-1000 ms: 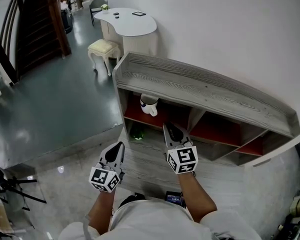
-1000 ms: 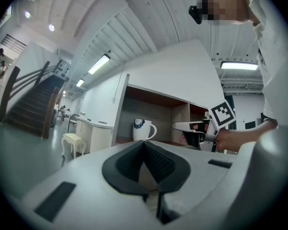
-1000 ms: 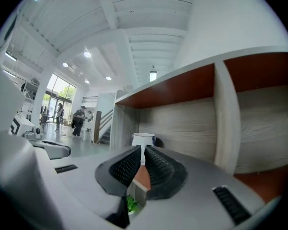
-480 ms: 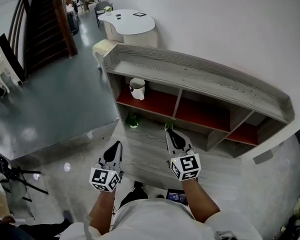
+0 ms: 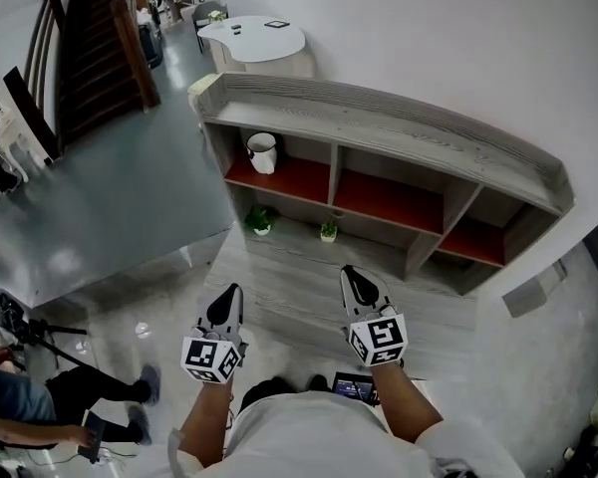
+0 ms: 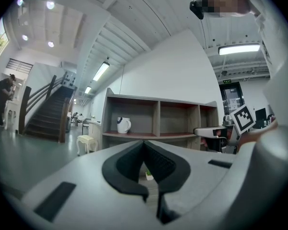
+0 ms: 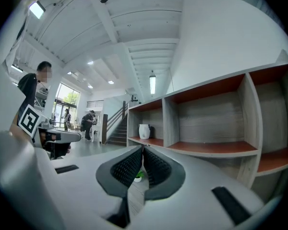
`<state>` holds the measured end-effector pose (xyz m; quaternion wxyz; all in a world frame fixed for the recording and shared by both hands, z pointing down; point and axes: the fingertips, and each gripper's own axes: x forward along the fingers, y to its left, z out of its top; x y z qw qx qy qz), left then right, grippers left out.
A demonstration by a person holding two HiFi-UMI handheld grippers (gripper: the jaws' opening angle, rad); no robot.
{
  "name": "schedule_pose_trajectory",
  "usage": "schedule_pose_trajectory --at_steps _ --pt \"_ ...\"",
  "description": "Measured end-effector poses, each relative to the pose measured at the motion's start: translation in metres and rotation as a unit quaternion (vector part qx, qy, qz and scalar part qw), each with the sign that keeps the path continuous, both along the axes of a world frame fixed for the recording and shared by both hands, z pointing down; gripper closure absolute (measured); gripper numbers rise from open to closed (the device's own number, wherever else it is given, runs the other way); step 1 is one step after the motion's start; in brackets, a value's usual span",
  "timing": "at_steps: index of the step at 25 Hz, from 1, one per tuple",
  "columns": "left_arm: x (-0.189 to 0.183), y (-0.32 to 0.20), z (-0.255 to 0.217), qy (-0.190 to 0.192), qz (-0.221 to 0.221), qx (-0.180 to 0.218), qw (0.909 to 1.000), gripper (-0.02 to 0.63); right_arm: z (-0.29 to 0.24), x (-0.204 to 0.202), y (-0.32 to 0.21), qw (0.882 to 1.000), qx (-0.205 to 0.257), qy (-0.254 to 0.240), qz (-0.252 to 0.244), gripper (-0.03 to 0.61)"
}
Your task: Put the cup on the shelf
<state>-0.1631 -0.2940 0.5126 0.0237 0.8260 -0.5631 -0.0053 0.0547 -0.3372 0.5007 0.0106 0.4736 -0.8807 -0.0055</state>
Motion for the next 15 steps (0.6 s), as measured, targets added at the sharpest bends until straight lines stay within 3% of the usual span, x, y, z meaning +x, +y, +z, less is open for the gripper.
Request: schedule_pose_trajectory --at_steps 9,15 --pt "0.002 0.044 -0.006 -0.007 0.013 0.009 0.9999 0.606 0.003 0.017 0.054 1.000 0.009 0.002 0.014 0.543" --pt "-0.008 0.100 -0.002 0.003 0.023 0.010 0.9997 0.606 0.002 0.013 0.113 0.999 0.013 -0.004 0.033 0.543"
